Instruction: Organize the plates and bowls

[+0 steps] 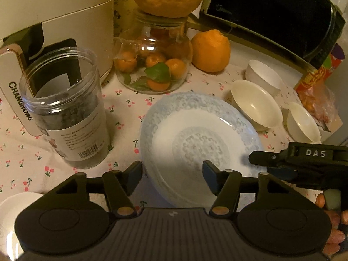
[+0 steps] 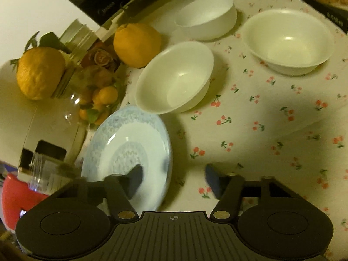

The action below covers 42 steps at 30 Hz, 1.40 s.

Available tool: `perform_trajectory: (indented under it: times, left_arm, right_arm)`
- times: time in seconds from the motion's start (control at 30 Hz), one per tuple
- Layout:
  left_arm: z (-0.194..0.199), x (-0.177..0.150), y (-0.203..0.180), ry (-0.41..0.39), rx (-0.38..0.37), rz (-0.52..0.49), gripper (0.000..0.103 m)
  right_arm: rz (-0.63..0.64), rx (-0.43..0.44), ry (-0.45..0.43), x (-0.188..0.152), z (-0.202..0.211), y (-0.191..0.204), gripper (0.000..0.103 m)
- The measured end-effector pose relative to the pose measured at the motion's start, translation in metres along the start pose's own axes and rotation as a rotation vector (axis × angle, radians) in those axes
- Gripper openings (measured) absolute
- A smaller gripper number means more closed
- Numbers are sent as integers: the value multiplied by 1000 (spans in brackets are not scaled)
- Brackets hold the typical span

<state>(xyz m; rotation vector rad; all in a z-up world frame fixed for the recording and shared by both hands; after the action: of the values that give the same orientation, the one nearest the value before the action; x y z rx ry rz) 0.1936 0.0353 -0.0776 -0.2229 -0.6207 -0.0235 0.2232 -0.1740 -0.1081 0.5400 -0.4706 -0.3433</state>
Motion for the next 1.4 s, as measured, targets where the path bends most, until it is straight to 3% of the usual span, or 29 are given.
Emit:
perform_trajectory:
  times: [0.2,0.43,0.53,1.0,1.4]
  left_arm:
    - [-6,0,5,-13,28,4,41]
    - [-14,-1,12,-1,71,4,18]
    - [-13,-2,15,-6,76,16,13]
    - [6,-12,1,38,5,13,12]
    - [11,-28,-40,56,-73,-56,13]
  right_arm:
    - [-2,34,-26,4,-11,5,33]
    - [-30,30,-48,6,-17,2,14]
    - [-18,12,-61,5,-16,4,11]
    - [-14,-38,-48,-4,16,4,11]
    - [-33,-89,-56,-14,59,-33,11]
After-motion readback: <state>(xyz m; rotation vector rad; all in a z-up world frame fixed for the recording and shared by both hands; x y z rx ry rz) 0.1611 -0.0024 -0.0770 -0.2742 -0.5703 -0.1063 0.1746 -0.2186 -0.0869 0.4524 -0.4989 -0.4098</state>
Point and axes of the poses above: each gripper's, at about its wrist camera, not at the fingertips, and z roughly against the way its jaws point, y to its left, x to its top, the point moved 4 cm from there along -z, roughly the way its jaws point, and after that the axes turned 1 degree about -z, right-handed, at the moved point
